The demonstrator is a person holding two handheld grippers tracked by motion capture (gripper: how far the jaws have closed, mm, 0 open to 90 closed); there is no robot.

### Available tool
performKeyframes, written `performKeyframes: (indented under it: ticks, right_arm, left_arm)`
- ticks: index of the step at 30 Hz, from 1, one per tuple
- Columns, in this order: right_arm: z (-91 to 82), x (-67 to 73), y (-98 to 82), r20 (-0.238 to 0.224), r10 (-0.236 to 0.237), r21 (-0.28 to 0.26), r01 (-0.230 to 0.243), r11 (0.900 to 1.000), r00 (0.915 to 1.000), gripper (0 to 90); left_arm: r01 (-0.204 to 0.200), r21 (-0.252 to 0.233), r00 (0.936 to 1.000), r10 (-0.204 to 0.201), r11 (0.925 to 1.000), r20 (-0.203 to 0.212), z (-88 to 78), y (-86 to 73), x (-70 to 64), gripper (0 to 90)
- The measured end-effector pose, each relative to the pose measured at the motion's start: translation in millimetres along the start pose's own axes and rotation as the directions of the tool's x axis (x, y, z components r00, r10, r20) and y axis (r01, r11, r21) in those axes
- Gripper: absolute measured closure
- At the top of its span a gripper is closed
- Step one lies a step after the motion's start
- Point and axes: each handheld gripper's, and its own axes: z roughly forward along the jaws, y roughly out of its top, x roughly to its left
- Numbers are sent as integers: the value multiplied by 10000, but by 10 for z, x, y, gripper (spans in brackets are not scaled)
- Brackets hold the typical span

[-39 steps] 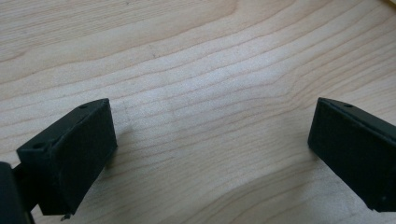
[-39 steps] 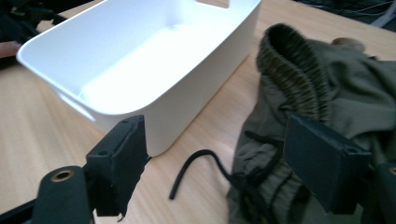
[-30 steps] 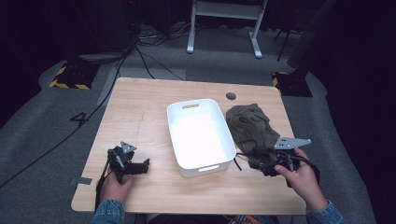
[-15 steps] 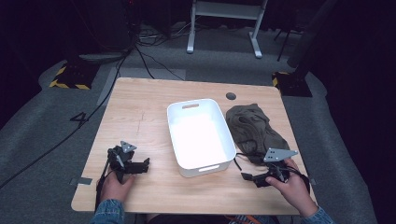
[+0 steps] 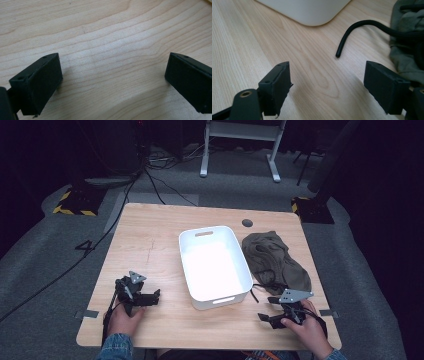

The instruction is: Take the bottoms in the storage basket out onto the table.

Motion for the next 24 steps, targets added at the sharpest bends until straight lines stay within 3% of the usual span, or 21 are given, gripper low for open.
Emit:
performKeyframes:
  ticks: [7, 13, 24]
  right_arm:
    - [41, 24, -31, 170, -171, 21, 170, 9999, 9997, 188]
    - [71, 43, -43, 454, -640, 66, 638, 9979, 9969, 137]
    - [81, 47, -40, 528, -563, 99, 558, 9984, 9970, 113]
  left_arm:
    - [1, 1, 10000, -1, 10000, 1, 0, 0, 0, 14]
    - [0, 2, 10000, 0, 10000, -2, 1, 1, 0, 14]
    - [0, 1, 10000, 0, 10000, -2, 1, 1, 0, 14]
